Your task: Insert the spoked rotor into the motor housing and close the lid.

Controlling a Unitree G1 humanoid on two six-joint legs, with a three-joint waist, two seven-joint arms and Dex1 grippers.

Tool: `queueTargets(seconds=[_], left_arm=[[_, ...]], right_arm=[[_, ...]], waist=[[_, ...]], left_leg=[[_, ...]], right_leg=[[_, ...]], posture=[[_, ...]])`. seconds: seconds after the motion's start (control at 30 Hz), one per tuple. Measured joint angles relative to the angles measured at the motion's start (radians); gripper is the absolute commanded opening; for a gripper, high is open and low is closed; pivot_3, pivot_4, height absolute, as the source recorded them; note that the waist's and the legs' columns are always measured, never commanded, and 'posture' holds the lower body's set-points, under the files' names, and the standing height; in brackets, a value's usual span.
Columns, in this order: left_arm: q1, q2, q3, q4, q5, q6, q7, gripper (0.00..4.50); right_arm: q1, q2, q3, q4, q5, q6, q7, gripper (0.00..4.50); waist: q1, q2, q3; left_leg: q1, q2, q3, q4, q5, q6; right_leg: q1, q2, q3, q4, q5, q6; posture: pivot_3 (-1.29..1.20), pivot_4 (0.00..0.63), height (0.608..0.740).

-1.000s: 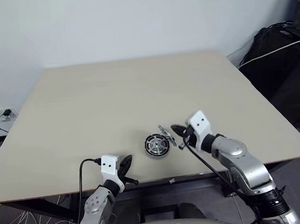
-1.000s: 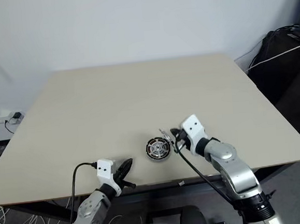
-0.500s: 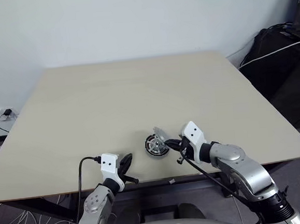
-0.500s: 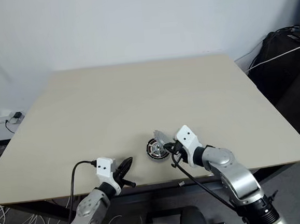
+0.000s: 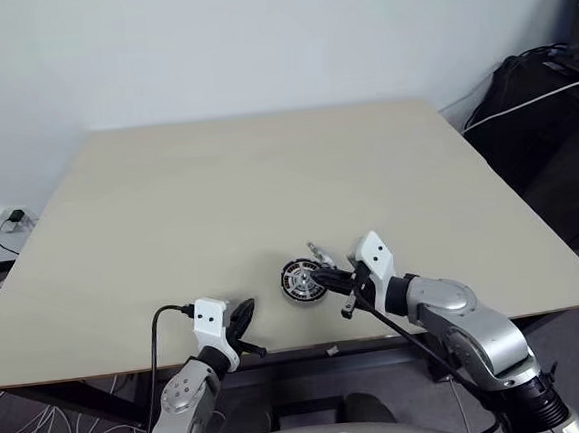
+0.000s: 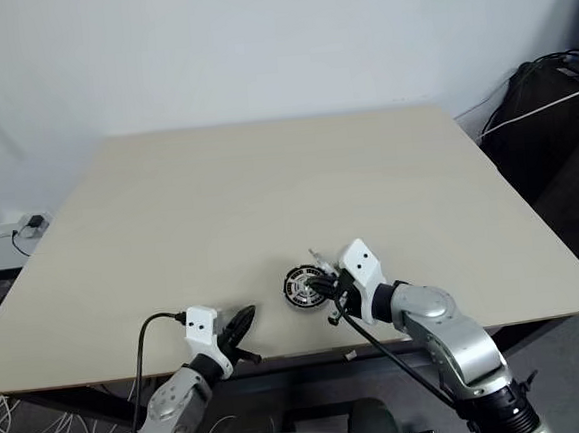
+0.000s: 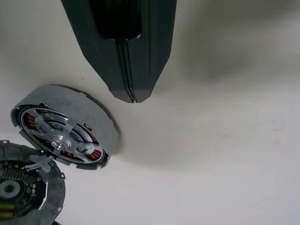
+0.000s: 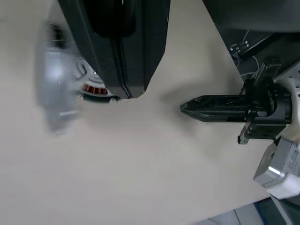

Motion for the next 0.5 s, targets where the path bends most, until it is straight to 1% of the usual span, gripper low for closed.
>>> queueTargets(seconds=[0.13, 0.2, 0.3, 0.37, 0.5], left_arm=[[0.000, 0.000, 0.000, 0.000, 0.000, 0.000, 0.000, 0.00], [0.000, 0.000, 0.000, 0.000, 0.000, 0.000, 0.000, 0.00], [0.001, 0.000, 0.000, 0.000, 0.000, -0.001, 0.000, 0.00], [0.000, 0.001, 0.000, 0.001, 0.000, -0.002, -0.003, 0.00], [-0.002, 0.001, 0.000, 0.004, 0.000, -0.007, -0.008, 0.00]], right_arm=[[-0.003, 0.089, -0.058, 0.022, 0.024, -0.078, -0.031, 0.01], [-0.013, 0.112, -0.090, 0.047, 0.019, -0.119, -0.065, 0.01], [-0.018, 0.106, -0.112, 0.080, -0.009, -0.135, -0.101, 0.01], [-0.017, 0.079, -0.101, 0.086, -0.039, -0.121, -0.109, 0.01], [-0.011, 0.058, -0.070, 0.094, -0.064, -0.083, -0.111, 0.01]], waist=[[0.000, 0.000, 0.000], [0.000, 0.000, 0.000], [0.000, 0.000, 0.000], [0.000, 0.001, 0.000], [0.000, 0.001, -0.001]], left_leg=[[0.000, 0.000, 0.000, 0.000, 0.000, 0.000], [0.000, 0.000, 0.000, 0.000, 0.000, 0.000], [0.000, 0.000, 0.000, 0.000, 0.000, 0.000], [0.000, 0.000, 0.000, 0.000, 0.000, 0.000], [0.000, 0.000, 0.000, 0.000, 0.000, 0.000]], right_leg=[[0.000, 0.000, 0.000, 0.000, 0.000, 0.000], [0.000, 0.000, 0.000, 0.000, 0.000, 0.000], [0.000, 0.000, 0.000, 0.000, 0.001, -0.001], [0.000, 0.000, 0.000, 0.000, 0.003, -0.004], [0.000, 0.001, 0.000, 0.001, 0.003, -0.005]], posture=[[0.00, 0.000, 0.740], [0.00, 0.000, 0.740], [0.00, 0.000, 0.740], [0.00, 0.000, 0.740], [0.00, 0.000, 0.740]])
